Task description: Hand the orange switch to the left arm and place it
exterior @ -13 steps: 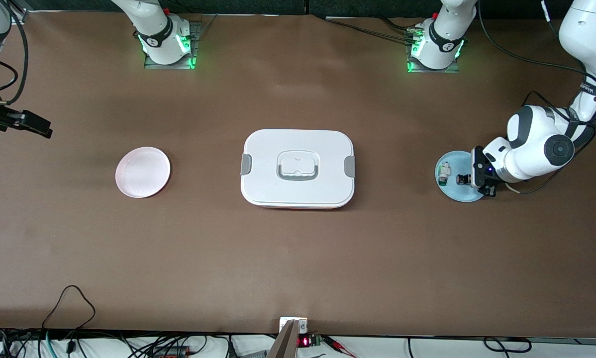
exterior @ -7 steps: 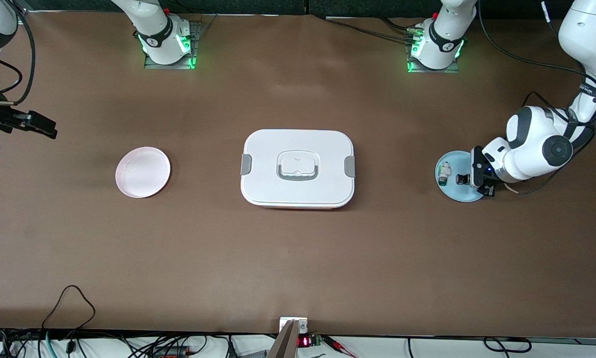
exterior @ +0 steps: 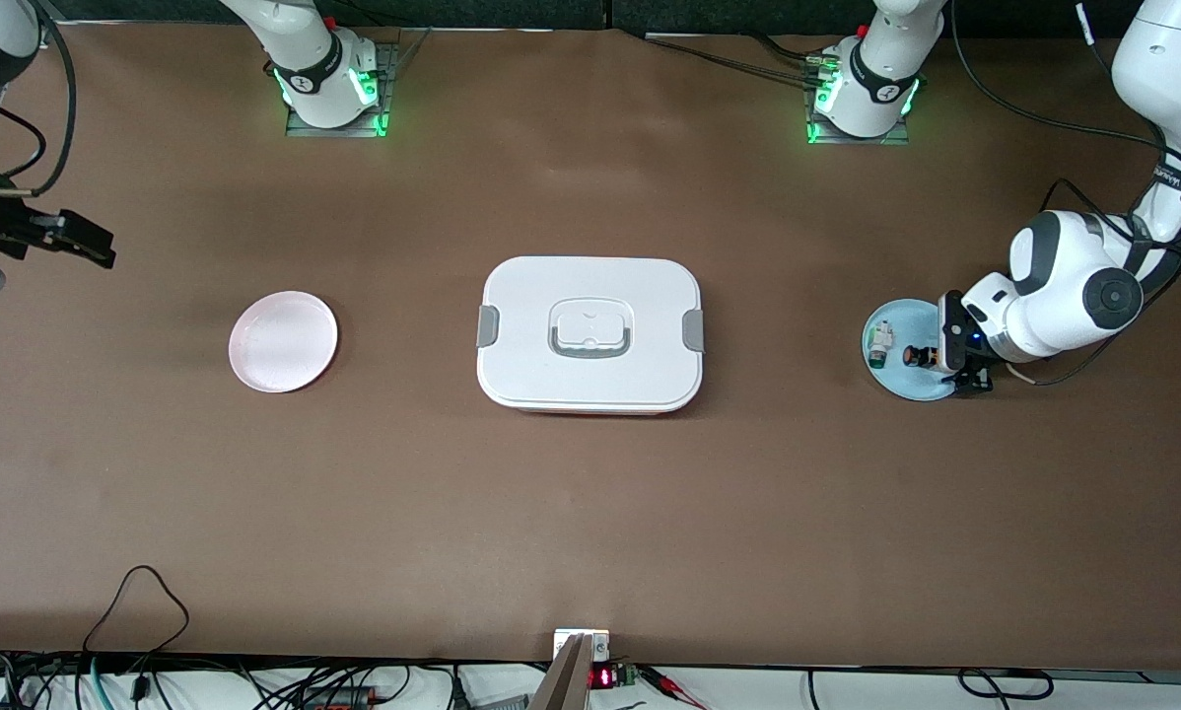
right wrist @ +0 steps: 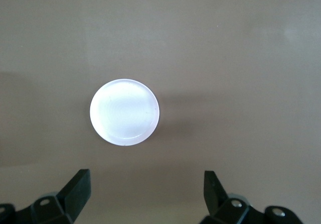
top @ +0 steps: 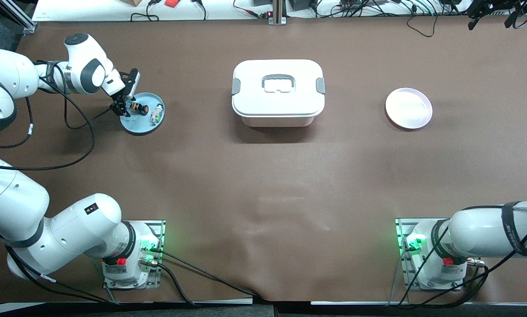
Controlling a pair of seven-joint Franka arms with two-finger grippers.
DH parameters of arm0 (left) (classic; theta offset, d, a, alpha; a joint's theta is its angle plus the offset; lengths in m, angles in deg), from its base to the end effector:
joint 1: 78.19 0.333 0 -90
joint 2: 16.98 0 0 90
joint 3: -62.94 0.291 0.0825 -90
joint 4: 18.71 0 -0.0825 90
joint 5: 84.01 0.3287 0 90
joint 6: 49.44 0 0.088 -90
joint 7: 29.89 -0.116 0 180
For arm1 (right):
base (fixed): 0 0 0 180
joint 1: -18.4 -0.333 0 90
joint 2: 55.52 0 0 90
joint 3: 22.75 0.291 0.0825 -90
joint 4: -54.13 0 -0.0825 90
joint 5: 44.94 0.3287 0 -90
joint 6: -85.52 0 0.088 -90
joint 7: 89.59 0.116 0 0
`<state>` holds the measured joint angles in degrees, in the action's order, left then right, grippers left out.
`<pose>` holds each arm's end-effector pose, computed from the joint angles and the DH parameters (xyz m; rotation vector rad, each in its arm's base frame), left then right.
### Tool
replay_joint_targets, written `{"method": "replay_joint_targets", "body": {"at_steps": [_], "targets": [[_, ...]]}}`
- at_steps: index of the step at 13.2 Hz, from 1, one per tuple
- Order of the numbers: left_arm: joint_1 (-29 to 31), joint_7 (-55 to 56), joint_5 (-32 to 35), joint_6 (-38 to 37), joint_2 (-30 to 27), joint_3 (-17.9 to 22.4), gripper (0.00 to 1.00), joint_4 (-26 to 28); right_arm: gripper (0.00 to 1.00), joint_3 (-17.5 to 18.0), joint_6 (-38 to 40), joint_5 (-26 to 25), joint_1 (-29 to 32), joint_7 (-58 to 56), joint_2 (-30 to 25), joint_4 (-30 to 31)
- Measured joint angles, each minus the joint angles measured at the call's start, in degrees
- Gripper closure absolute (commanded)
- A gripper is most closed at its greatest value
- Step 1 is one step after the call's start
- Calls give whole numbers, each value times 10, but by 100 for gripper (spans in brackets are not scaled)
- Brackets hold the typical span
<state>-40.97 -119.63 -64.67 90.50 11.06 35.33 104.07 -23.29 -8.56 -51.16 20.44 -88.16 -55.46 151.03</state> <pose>0.5076 0.0844 0.2014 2.0811 -2.2212 -0.0813 0.5002 -0.0344 0.5463 3.0317 -0.0903 -0.0779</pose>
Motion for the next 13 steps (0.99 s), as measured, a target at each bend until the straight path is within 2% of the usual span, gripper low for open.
{"method": "replay_joint_targets", "body": {"at_steps": [3,7,10,13], "targets": [[0,9,0,-1,-8,-1,0,-14,0,-1,0,10,1,0,-46,39],[1,71,0,-14,-46,-6,0,-28,0,-24,-3,38,7,0,-84,74],[1,132,0,-83,-85,-37,0,-56,0,-25,-9,39,8,-3,-83,73],[1,207,-9,-166,-110,-61,0,-101,0,-19,-12,40,7,-3,-71,46]]}}
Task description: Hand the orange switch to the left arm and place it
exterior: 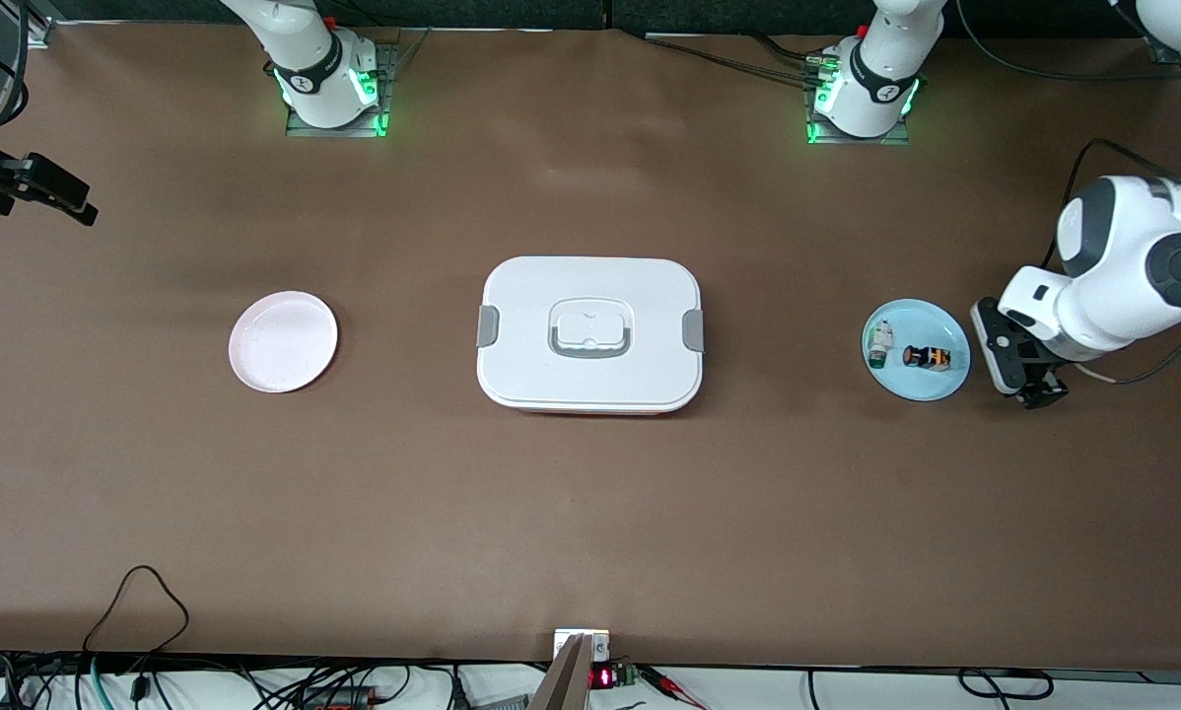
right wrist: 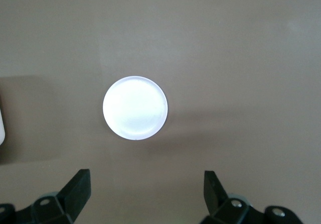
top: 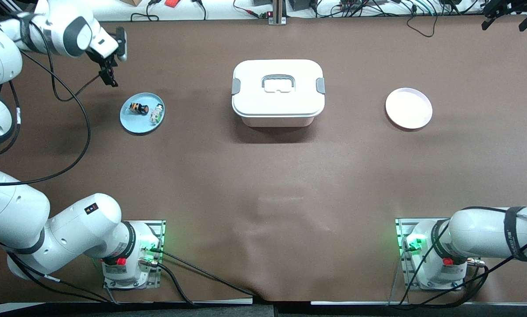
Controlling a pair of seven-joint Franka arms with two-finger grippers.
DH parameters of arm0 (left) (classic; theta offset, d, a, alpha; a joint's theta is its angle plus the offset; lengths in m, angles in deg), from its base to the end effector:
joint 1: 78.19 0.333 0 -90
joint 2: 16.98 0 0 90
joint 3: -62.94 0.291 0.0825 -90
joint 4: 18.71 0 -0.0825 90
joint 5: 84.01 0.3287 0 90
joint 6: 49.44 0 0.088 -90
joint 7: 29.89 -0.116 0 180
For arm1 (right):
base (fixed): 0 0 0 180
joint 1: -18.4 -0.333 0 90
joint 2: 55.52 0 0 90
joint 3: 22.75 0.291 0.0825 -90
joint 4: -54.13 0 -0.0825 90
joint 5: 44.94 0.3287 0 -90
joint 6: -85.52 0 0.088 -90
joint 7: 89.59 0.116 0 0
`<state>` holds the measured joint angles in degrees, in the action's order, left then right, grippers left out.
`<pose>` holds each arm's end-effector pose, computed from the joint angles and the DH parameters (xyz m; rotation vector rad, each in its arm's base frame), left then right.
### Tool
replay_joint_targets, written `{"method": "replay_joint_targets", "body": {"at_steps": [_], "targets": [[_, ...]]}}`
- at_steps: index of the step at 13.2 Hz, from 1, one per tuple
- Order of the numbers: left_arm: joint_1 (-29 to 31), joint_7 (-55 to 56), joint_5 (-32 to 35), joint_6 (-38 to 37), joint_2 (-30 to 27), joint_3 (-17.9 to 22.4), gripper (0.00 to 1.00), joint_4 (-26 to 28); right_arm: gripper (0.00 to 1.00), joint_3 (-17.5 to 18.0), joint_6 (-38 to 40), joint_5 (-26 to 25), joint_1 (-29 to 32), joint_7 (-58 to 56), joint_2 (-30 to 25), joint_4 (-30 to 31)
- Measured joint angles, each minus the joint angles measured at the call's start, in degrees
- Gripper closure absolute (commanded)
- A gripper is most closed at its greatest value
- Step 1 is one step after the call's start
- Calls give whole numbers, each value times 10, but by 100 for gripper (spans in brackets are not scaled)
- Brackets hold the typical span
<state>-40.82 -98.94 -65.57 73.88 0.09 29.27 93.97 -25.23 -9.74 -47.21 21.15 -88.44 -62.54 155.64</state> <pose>0.5425 0.0632 0.3404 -2.4484 1.8801 0.1527 0.4676 -0.0482 0.5736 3.1024 -0.1672 0.0188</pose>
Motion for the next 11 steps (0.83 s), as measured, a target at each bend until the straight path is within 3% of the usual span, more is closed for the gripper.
{"method": "replay_joint_targets", "body": {"at_steps": [5,8,11], "targets": [[0,161,-89,-118,-59,-16,0,-53,0,2,18,1,-2,-2,6,-14],[-2,296,-105,-250,-83,-23,0,-145,0,2,34,1,-2,-4,6,-26],[-2,439,-106,-332,-88,-35,0,-218,0,2,55,1,-2,-4,6,-38]]}}
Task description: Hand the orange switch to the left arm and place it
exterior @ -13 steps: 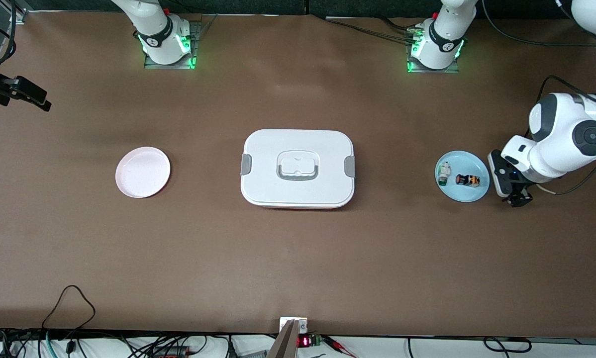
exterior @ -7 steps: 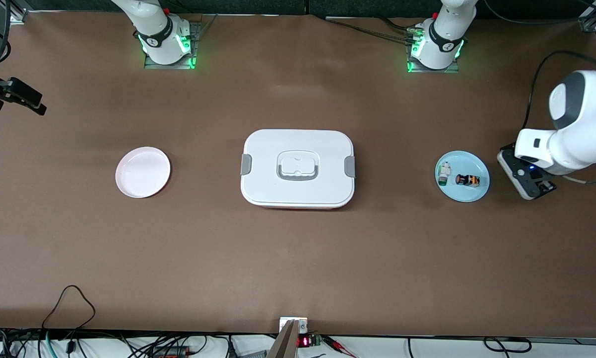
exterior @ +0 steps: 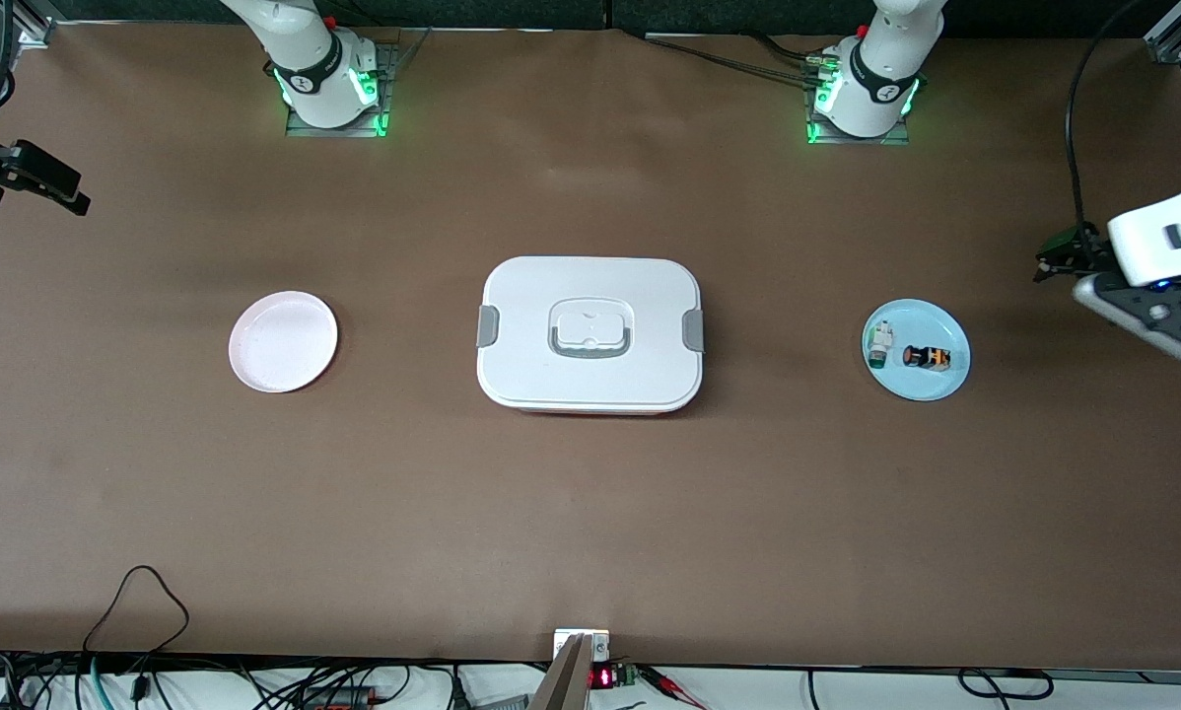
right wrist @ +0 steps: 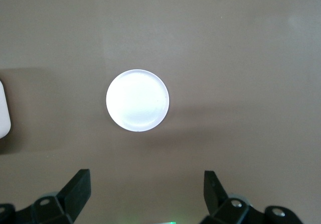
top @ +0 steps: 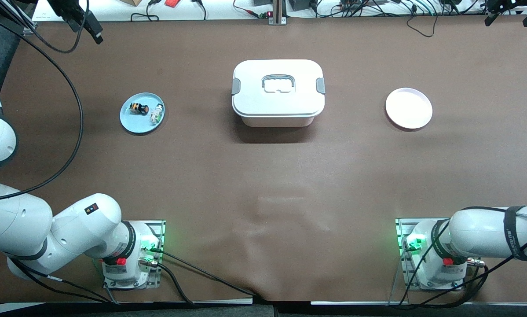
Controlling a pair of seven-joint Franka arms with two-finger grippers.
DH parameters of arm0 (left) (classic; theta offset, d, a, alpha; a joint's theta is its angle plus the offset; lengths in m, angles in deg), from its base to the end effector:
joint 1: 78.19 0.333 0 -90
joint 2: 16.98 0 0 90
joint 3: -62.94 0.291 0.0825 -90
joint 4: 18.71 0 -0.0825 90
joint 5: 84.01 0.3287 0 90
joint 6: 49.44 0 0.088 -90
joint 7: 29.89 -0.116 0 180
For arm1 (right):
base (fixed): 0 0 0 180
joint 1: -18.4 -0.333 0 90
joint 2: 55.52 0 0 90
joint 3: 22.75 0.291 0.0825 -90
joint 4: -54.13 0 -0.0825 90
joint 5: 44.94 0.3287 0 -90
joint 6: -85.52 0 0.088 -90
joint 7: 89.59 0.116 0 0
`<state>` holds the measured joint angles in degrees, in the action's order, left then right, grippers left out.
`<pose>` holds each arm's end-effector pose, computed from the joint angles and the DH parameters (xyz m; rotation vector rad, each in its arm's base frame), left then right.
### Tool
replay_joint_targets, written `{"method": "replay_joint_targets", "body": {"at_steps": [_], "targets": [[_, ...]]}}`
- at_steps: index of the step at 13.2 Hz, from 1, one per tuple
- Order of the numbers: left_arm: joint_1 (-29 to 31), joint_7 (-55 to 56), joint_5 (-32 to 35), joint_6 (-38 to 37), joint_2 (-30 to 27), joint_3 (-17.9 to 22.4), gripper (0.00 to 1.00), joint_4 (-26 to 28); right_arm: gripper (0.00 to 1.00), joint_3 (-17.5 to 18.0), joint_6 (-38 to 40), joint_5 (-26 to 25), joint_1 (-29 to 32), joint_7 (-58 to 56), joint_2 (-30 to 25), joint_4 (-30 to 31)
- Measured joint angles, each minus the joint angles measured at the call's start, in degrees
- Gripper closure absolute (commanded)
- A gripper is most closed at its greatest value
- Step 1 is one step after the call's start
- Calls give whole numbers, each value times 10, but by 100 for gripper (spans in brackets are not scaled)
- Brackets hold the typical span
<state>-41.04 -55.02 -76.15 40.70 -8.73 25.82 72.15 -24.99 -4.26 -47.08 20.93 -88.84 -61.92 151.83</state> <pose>0.5245 0.0354 0.5245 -3.0356 0.6911 0.2102 0.4629 -0.0440 0.5881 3.1057 -0.1487 -0.0431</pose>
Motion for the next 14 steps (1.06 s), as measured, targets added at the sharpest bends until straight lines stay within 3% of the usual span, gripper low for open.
{"method": "replay_joint_targets", "body": {"at_steps": [3,5,12,14], "targets": [[0,76,-1,-31,-4,-13,0,-29,0,0,39,0,-5,-1,4,-24],[1,94,-44,-53,-30,-17,0,-42,0,0,60,0,-10,-1,14,-37],[5,66,-58,-103,-42,-15,0,-77,0,0,69,0,-11,-1,18,-42],[-27,72,-59,-105,-42,1,0,-78,0,0,67,0,-11,-1,18,-42]]}}
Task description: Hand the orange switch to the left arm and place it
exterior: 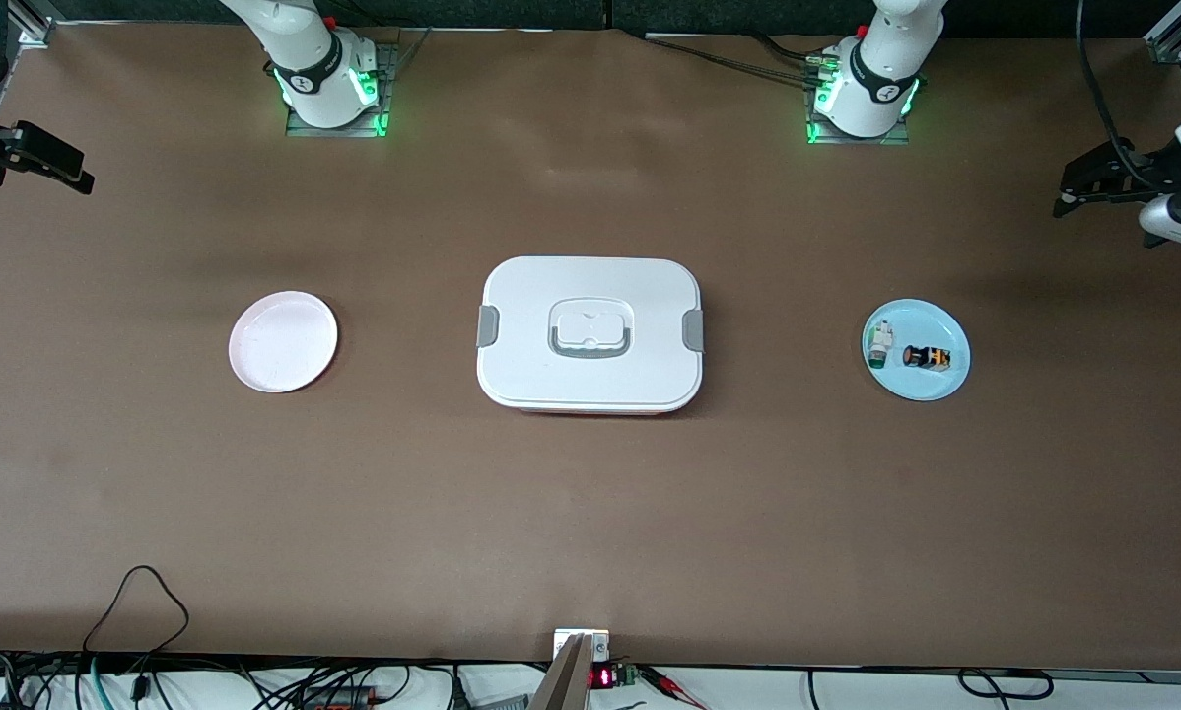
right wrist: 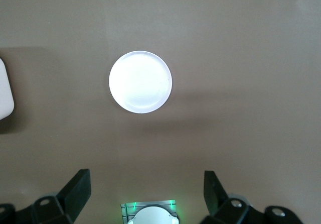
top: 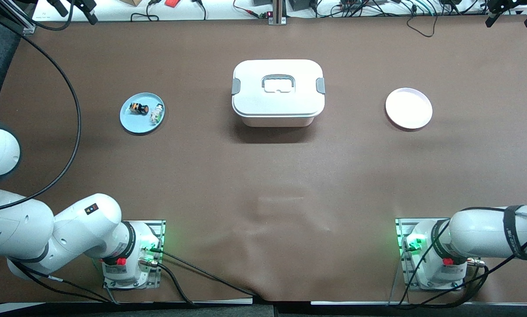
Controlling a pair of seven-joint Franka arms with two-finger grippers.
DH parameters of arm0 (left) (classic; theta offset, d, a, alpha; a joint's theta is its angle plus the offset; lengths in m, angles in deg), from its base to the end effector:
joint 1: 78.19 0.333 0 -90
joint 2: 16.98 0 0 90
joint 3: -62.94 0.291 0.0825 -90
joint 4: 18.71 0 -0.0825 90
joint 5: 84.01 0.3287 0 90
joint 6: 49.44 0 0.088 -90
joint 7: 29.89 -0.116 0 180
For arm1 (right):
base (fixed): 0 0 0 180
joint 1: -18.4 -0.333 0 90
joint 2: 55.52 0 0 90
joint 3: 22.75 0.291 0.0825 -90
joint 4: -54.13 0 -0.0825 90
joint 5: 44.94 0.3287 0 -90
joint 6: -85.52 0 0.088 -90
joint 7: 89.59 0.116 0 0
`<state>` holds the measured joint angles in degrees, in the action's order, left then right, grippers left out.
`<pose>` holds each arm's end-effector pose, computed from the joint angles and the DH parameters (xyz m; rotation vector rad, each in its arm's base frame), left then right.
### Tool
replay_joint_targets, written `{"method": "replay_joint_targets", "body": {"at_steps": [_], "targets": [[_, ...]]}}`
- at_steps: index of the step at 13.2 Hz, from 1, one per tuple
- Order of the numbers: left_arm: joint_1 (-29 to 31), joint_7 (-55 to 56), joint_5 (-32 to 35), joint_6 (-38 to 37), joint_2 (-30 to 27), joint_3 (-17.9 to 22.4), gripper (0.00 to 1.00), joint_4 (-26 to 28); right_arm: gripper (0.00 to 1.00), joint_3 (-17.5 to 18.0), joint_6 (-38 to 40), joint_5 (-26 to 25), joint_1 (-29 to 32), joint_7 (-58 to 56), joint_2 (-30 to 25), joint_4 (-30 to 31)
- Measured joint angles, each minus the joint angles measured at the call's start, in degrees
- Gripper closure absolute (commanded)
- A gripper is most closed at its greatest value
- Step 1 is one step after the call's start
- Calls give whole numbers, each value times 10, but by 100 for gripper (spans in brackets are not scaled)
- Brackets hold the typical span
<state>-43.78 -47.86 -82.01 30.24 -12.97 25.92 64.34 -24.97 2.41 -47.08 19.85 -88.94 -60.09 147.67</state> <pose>0.4956 -0.0063 0.5971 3.0647 -0.5516 -0.1757 0.4606 -0.0350 0.5937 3.1036 -0.1206 -0.1604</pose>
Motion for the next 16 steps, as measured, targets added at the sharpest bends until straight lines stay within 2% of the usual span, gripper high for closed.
{"method": "replay_joint_targets", "body": {"at_steps": [1,3,6,10,12,16], "targets": [[-47,11,0,0,0,37,0,-1,0,0,-1,0,0,0,1,1],[-157,27,0,0,-1,137,0,-2,0,0,-11,0,0,0,1,9],[-214,30,0,-1,-2,199,0,-3,0,0,-27,0,0,0,-3,27],[-369,30,-1,0,-7,366,0,-5,0,0,-69,0,0,0,-14,63],[-409,30,-1,0,-7,410,0,-5,0,0,-88,0,0,0,-33,93],[-419,30,-4,0,-7,424,0,-4,0,0,-74,0,0,0,-76,115]]}}
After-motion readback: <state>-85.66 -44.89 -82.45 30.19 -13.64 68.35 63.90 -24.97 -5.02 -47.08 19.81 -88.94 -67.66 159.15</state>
